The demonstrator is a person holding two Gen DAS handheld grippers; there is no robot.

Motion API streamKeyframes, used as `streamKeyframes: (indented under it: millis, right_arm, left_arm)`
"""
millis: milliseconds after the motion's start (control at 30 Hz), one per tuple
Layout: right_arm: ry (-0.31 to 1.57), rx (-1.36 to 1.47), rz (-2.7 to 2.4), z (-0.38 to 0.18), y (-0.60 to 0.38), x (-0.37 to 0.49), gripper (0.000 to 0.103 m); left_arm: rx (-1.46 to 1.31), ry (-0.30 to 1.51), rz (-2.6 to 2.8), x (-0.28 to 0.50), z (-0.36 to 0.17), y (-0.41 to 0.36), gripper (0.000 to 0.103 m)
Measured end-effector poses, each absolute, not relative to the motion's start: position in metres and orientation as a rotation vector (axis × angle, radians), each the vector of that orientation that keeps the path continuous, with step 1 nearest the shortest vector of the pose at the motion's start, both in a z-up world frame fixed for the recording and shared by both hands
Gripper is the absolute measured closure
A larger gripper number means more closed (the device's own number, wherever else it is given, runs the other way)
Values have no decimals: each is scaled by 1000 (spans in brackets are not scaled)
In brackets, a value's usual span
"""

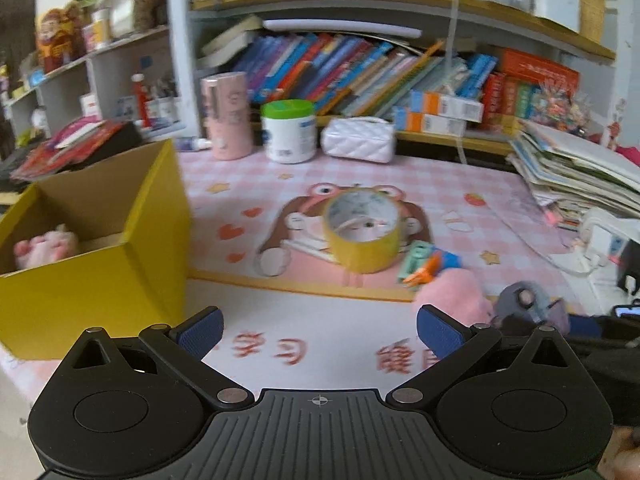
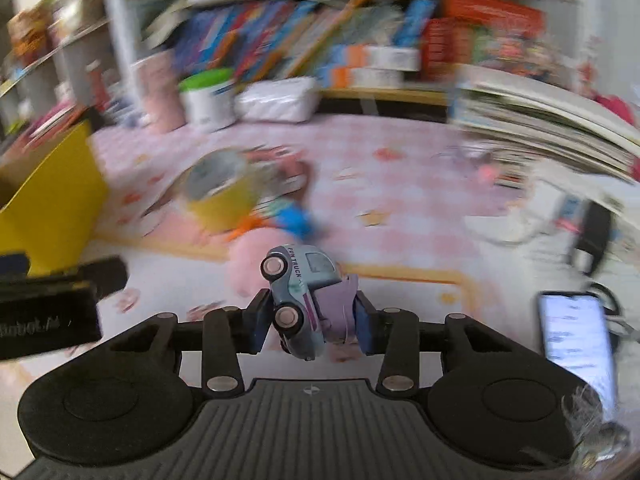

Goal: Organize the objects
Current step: 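Grasp the grey toy car with the right gripper and lift it, then grasp and lift the pink plush chick with the left gripper while the right gripper holds the car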

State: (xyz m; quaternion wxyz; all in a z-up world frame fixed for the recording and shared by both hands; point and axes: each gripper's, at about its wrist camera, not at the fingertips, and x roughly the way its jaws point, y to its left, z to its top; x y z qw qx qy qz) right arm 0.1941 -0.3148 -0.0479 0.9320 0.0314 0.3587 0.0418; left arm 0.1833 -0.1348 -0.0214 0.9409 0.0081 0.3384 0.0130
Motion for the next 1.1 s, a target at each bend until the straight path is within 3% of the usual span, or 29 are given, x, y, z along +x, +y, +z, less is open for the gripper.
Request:
streamKeyframes:
  millis: [500, 700, 833, 1100]
  right_arm:
    - [595, 59, -148, -34, -381, 191, 64]
    - [595, 49, -172, -35, -390, 190, 64]
    - [609, 38, -154, -35, -390, 189, 64]
    - [616, 45, -88, -35, -371, 196, 64]
  left_arm:
    - [-89, 809, -158, 246, -51, -195, 2]
    - [-99, 858, -150, 270, -72, -206, 14]
    - [-102, 886, -163, 275, -76, -207, 30]
    - [-70, 865, -159, 253, -58, -188, 30]
